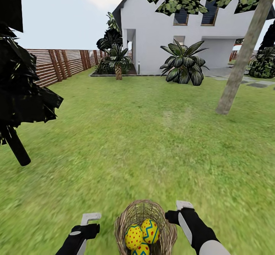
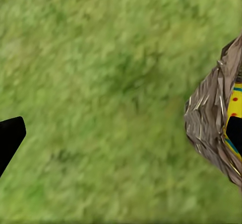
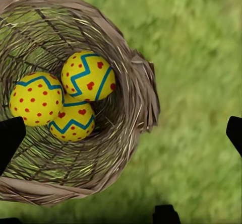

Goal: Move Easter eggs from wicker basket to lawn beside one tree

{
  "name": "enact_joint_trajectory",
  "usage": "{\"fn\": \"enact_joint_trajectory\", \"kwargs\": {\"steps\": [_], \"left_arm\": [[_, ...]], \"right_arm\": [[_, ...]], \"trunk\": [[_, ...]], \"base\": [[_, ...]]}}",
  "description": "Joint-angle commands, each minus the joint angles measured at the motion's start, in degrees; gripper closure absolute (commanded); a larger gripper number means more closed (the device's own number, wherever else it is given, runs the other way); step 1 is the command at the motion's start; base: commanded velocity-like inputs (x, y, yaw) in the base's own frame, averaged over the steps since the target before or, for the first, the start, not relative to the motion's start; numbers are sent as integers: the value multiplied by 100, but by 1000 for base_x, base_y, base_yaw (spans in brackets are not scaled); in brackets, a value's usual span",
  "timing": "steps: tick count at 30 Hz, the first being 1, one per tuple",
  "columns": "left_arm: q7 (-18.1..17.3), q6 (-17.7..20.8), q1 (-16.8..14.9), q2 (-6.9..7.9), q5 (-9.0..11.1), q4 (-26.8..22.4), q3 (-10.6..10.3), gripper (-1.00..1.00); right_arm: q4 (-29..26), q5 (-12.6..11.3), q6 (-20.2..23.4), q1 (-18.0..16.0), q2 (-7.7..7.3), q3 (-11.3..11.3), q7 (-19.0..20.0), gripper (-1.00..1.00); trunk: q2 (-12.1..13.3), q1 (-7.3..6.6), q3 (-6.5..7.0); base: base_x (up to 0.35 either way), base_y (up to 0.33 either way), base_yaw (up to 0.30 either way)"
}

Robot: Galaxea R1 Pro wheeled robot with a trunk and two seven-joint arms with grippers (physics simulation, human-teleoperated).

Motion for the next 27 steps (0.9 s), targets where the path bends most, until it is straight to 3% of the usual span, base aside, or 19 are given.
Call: {"fn": "enact_joint_trajectory", "kwargs": {"steps": [1,27], "left_arm": [[24,30,-3,-1,26,-10,-1,-100],[22,30,-4,-1,31,-10,5,-100]], "right_arm": [[0,-2,28,-2,6,-25,-13,-100],[351,-14,13,-38,-8,-117,-92,-100]], "trunk": [[-45,23,-25],[-1088,594,-491]], "base": [[0,0,0],[0,0,0]]}}
